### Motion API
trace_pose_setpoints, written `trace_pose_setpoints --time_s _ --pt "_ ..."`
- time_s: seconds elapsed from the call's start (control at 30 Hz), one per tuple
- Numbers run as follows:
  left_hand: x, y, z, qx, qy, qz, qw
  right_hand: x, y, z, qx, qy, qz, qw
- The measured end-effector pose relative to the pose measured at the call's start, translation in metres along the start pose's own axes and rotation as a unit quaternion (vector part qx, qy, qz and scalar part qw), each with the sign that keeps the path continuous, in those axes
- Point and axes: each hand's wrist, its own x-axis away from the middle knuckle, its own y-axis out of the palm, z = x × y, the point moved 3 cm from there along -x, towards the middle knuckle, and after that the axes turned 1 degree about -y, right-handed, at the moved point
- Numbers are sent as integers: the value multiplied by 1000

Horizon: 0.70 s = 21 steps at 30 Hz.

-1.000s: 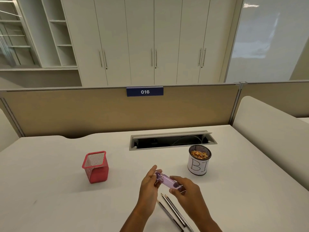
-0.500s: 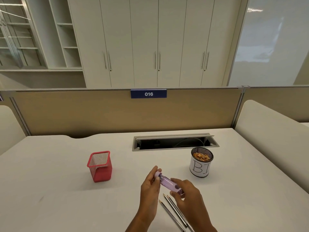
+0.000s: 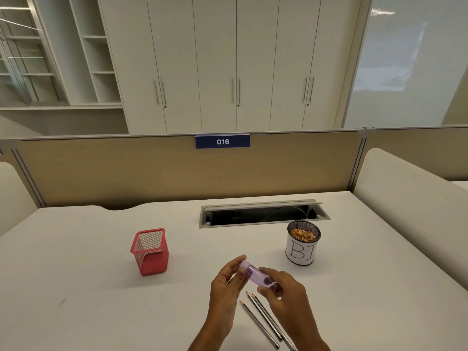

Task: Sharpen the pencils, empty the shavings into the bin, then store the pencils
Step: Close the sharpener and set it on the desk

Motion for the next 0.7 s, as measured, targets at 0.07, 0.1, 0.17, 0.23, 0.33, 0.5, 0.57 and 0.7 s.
trace_pose_setpoints --time_s 0.07,0.1,0.17,0.23,0.33,0.5,0.57,0.7 --pt "3 1 1 18 -6 1 1000 1 0 -1 1 3 -3 1000" --pt "4 2 1 23 -8 1 1000 1 -1 -2 0 6 -4 1000" --pt "5 2 2 32 -12 -3 999 3 -1 -3 -2 16 -8 1000" --pt "6 1 2 40 -16 -11 999 4 -1 -3 -7 31 -14 999" --pt "6 -1 1 44 -24 -15 999 4 2 -5 -22 50 -31 998" --pt "6 -1 4 40 -37 -33 998 4 11 -11 -65 68 -94 991" --pt "5 -2 5 36 -46 -28 998 6 13 -16 -57 43 -110 991" --pt "4 -6 4 57 -85 -12 995 6 9 -20 48 -9 -99 994"
